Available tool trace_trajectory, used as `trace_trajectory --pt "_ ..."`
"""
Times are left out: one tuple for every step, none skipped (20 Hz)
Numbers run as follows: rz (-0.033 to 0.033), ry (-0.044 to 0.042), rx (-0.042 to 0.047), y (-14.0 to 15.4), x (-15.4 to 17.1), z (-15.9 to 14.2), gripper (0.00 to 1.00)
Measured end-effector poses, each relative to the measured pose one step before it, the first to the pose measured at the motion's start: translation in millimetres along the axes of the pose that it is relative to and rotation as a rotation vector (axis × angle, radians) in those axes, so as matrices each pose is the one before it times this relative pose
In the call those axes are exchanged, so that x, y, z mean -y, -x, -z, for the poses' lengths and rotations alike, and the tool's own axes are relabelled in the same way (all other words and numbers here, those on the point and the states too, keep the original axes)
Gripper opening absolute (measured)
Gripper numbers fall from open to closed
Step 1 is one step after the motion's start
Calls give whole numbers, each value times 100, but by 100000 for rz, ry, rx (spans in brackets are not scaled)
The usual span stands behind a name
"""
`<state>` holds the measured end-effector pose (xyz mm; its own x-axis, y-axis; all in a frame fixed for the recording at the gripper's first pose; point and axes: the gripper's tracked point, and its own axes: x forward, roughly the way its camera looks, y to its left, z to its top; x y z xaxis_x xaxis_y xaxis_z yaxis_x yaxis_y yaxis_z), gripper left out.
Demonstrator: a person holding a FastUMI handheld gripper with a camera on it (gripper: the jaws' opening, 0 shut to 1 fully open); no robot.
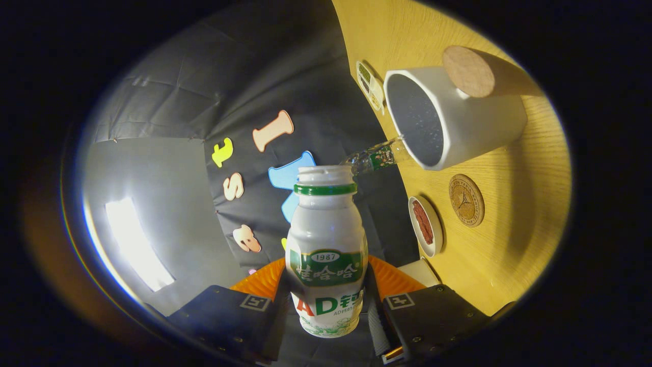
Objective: Take the bottle from table, then pour the juice into the cup, finally place the bottle on the coaster
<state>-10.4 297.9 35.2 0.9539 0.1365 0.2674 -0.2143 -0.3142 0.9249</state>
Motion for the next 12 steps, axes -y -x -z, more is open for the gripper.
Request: trace_trajectory --pt "-52 -360 183 13 -5 -3 67" --pt "15 -409 193 -47 -59 -16 67" --pt "-6 -354 139 22 49 0 67" --pt "-6 -377 171 -56 -47 -47 67" --pt "-86 -457 141 40 -17 -50 67" --pt "-41 -554 241 -74 -14 23 67" --pt "-134 -575 261 -17 38 24 67" --pt "-81 -467 174 46 25 129 67" --pt "-3 -449 274 107 89 -13 67" --pt "55 -615 302 53 -8 -47 67" --pt "-65 -727 309 26 -44 -50 67" --pt "-160 -685 290 -110 -90 -3 67"
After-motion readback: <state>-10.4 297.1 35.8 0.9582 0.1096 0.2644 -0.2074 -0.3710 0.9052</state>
